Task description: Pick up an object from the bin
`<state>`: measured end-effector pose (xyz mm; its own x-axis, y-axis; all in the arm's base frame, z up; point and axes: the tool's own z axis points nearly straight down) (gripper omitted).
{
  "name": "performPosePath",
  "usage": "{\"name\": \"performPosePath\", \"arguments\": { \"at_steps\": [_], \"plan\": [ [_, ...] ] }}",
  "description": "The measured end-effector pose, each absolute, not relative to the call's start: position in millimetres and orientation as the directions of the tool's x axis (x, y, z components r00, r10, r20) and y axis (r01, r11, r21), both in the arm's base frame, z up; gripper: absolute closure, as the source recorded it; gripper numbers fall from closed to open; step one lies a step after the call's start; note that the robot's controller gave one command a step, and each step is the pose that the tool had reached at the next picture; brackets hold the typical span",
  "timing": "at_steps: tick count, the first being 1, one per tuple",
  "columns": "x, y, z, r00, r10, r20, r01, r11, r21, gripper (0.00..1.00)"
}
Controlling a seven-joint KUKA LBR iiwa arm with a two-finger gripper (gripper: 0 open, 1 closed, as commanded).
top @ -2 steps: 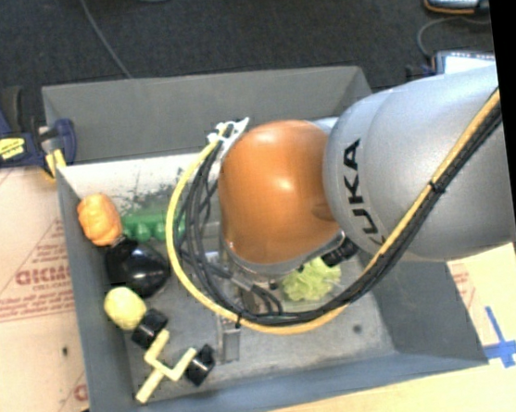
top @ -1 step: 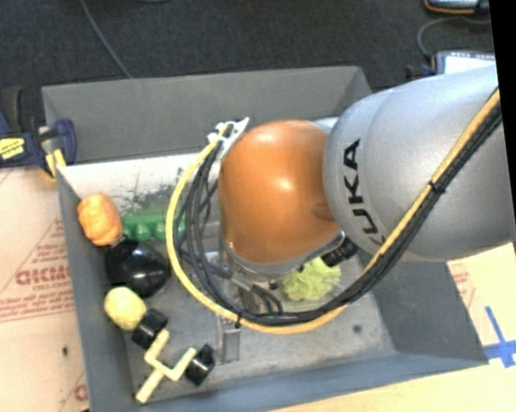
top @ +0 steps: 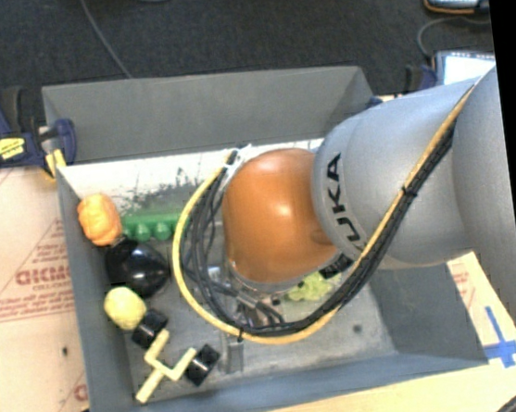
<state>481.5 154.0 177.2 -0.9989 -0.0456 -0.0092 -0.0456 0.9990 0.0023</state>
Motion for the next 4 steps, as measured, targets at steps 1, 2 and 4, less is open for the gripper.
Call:
{"name": "performPosePath", "arguments": {
  "at_steps": [1,2,4],
  "plan": [
    [477.5,177,154,-0.977,-0.212,0.000,-0.212,0.977,-0.001,0.00],
    [478.3,186,154,-0.961,-0.276,-0.005,-0.276,0.961,0.001,0.00],
    [493.9,160,156,-0.935,-0.355,-0.004,-0.355,0.935,0.000,0.00]
  ]
}}
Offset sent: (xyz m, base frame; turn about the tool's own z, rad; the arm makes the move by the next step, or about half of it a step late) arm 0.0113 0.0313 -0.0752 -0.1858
